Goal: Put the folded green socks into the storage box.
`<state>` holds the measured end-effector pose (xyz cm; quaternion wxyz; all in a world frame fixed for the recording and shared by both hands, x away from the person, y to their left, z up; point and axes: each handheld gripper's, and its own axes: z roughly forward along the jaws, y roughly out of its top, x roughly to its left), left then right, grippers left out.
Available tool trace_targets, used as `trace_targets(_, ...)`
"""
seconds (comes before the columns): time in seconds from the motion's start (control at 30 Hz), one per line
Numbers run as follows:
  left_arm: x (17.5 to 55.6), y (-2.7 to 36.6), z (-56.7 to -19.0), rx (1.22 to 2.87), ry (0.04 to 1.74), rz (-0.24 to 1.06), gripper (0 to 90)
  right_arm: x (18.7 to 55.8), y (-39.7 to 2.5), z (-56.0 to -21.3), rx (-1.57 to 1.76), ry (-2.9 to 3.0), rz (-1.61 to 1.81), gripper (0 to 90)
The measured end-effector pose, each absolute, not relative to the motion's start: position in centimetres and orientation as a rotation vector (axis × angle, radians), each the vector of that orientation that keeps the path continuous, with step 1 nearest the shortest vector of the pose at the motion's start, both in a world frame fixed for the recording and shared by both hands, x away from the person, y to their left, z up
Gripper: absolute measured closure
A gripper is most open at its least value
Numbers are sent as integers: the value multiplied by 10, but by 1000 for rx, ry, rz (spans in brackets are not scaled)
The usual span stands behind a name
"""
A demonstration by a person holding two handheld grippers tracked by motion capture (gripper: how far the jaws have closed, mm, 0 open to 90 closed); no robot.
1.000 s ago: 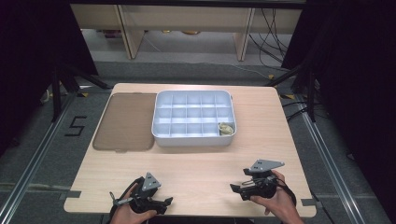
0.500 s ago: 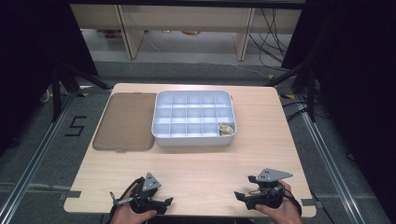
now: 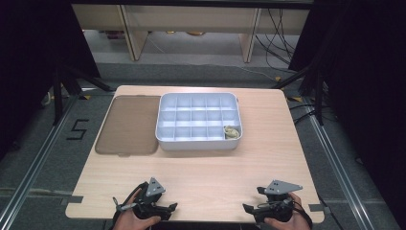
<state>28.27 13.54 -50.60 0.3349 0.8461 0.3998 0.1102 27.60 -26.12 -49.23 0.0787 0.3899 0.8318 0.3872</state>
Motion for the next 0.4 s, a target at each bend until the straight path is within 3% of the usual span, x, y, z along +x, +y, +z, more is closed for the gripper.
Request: trace_targets(0.4,282,135,-506,2207,1045,282,245,277,-267,-496,1134,2482,1149,170)
